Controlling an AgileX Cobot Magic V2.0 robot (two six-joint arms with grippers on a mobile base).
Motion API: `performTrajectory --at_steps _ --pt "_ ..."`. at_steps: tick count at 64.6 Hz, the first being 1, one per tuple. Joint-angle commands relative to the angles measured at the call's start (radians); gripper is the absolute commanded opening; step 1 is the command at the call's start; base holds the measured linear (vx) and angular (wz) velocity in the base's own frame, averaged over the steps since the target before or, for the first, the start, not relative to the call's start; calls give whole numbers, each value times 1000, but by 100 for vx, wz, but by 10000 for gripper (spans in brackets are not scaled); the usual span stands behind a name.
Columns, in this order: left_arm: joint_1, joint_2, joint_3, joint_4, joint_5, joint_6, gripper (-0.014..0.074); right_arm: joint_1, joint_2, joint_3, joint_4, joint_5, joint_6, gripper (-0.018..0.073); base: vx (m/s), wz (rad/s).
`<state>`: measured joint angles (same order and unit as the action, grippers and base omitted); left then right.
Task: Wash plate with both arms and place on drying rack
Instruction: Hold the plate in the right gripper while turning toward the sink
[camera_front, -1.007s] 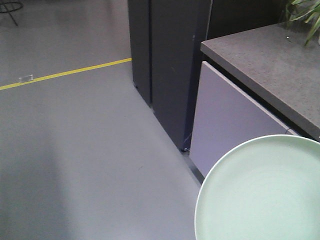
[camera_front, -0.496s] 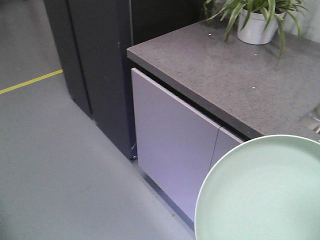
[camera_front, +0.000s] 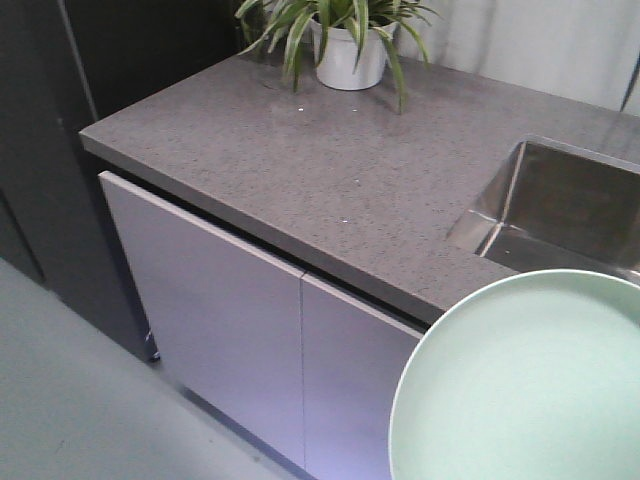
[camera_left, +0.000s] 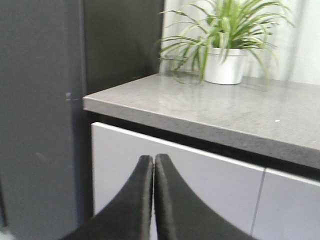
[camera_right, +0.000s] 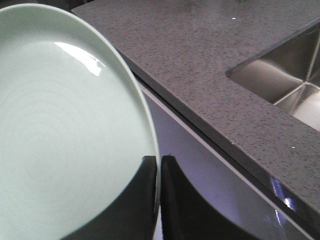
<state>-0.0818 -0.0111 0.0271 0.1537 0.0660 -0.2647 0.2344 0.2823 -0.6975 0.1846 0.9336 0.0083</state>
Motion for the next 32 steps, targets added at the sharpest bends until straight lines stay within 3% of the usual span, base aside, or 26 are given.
performTrajectory --at_steps 1,32 --pt "-4 -16 14 -1 -66 -4 -6 -1 12 -24 4 -74 -1 -2 13 -50" --pt "-4 -16 14 -1 -66 -4 -6 -1 12 -24 4 -74 -1 -2 13 -50"
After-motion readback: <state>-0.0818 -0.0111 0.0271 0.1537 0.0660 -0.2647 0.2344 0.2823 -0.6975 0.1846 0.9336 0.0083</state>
